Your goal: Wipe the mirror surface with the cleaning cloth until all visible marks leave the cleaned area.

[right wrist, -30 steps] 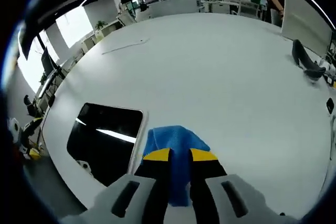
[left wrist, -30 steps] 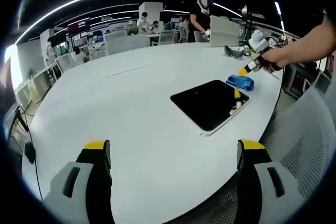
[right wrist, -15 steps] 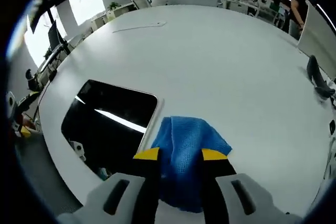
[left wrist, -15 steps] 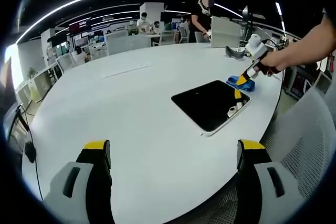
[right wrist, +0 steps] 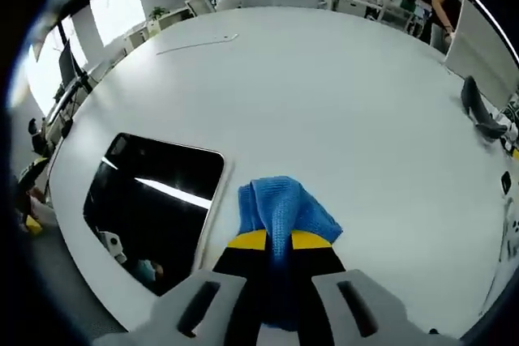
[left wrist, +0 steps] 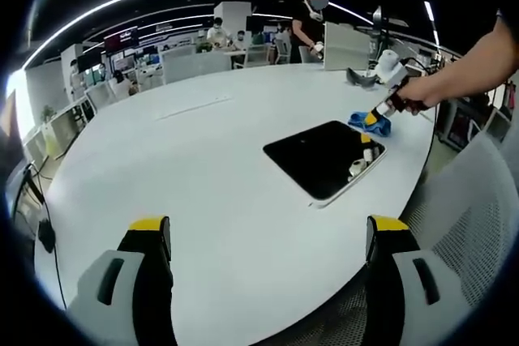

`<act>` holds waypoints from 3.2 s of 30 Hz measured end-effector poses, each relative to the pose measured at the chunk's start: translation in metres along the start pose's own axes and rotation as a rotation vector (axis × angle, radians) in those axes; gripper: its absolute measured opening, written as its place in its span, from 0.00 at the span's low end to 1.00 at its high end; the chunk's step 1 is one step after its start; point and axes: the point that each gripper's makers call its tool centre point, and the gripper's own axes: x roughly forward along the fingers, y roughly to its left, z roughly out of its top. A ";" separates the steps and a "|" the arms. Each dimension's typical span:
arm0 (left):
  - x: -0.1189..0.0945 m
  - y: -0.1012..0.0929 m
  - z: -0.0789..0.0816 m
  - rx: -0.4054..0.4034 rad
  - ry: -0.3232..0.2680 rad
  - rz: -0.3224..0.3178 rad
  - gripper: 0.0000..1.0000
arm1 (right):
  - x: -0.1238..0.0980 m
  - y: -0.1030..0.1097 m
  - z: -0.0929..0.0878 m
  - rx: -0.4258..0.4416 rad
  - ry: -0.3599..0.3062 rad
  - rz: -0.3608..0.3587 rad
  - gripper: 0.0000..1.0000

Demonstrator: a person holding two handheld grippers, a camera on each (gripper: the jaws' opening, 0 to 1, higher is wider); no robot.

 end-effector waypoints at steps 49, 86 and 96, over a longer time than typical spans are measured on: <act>0.000 -0.004 0.006 -0.059 -0.045 -0.031 0.99 | 0.033 0.102 0.053 0.133 0.079 0.070 0.00; 0.001 -0.005 0.003 -0.033 -0.027 -0.034 0.99 | 0.053 0.211 0.080 0.120 0.130 0.193 0.00; 0.000 -0.003 0.003 -0.048 -0.034 -0.037 0.99 | 0.052 0.232 0.083 0.114 0.136 0.218 0.00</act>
